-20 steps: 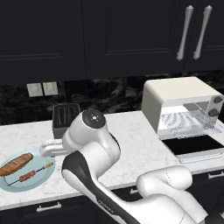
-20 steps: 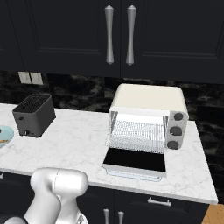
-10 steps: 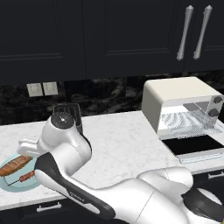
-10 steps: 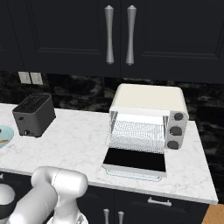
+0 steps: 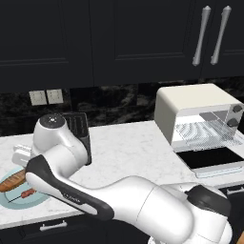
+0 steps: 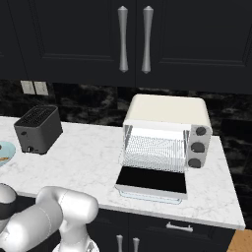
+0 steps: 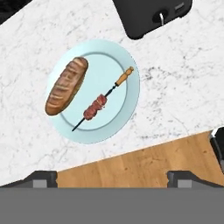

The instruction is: Pick up the kebab skewer and baguette bread, and place them inside the toaster oven. Close the toaster oven door and start by setting the timer.

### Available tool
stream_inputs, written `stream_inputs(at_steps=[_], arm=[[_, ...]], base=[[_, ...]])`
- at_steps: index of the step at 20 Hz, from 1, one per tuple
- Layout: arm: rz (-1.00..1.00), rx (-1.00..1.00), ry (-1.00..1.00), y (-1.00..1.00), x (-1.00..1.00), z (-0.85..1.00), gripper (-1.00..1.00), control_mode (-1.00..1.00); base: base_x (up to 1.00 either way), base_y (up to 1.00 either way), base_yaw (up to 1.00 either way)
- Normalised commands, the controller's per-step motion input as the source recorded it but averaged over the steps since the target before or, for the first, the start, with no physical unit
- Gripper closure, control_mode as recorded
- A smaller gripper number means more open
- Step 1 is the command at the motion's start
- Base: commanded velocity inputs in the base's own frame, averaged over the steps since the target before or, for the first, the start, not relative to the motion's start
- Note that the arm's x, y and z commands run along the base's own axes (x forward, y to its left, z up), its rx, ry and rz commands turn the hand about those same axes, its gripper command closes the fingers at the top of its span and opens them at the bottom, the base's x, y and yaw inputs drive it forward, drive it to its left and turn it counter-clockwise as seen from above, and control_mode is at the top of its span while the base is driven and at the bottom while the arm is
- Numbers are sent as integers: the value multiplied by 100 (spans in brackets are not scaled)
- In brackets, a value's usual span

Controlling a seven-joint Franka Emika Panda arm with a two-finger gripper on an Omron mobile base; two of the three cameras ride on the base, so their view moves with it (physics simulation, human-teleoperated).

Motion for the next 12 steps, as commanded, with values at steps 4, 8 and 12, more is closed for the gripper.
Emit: stream_inputs(at_steps=[4,8,12], arm=[[-5,0,0,-3,8,-7,-100,-100],[-1,0,0,0,31,-21,-100,-100],[0,2,5,2,67,-34,-100,-100]], base=[[0,0,0],[0,0,0],[0,0,0]])
